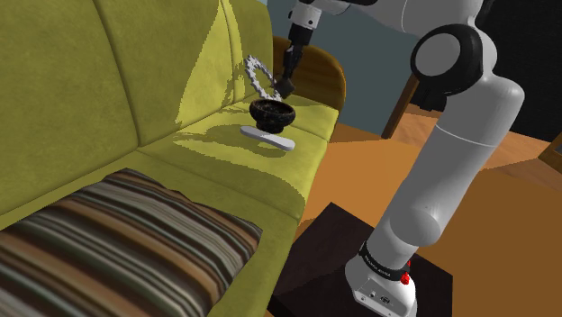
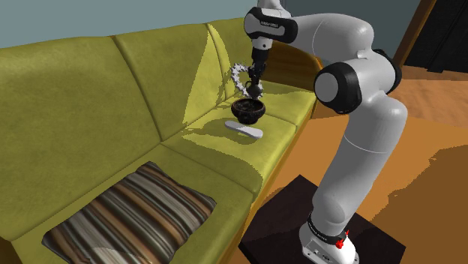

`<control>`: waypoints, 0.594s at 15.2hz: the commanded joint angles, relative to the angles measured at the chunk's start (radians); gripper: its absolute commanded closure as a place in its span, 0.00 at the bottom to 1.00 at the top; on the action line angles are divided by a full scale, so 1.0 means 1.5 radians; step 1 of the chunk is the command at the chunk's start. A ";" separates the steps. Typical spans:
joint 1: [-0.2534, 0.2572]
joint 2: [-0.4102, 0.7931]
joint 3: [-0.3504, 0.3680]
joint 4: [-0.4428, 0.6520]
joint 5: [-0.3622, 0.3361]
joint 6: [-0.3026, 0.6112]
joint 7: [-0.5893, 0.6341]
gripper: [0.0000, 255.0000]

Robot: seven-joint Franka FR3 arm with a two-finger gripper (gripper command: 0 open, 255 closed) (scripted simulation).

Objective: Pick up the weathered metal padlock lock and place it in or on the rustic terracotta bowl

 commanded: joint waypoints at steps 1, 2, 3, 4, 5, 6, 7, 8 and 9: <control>0.002 -0.007 0.001 -0.028 -0.002 0.022 0.001 1.00; 0.002 -0.010 0.002 -0.040 -0.003 0.032 0.001 1.00; 0.002 -0.012 0.002 -0.052 -0.004 0.041 0.001 1.00; 0.003 -0.014 0.002 -0.063 -0.004 0.051 0.001 1.00; 0.003 -0.016 0.002 -0.075 -0.005 0.060 0.001 1.00; 0.003 -0.018 0.003 -0.086 -0.005 0.070 0.001 1.00; 0.003 -0.019 0.003 -0.097 -0.006 0.079 0.000 1.00; 0.004 -0.021 0.003 -0.107 -0.006 0.088 0.000 1.00; 0.004 -0.022 0.003 -0.121 -0.006 0.100 0.000 1.00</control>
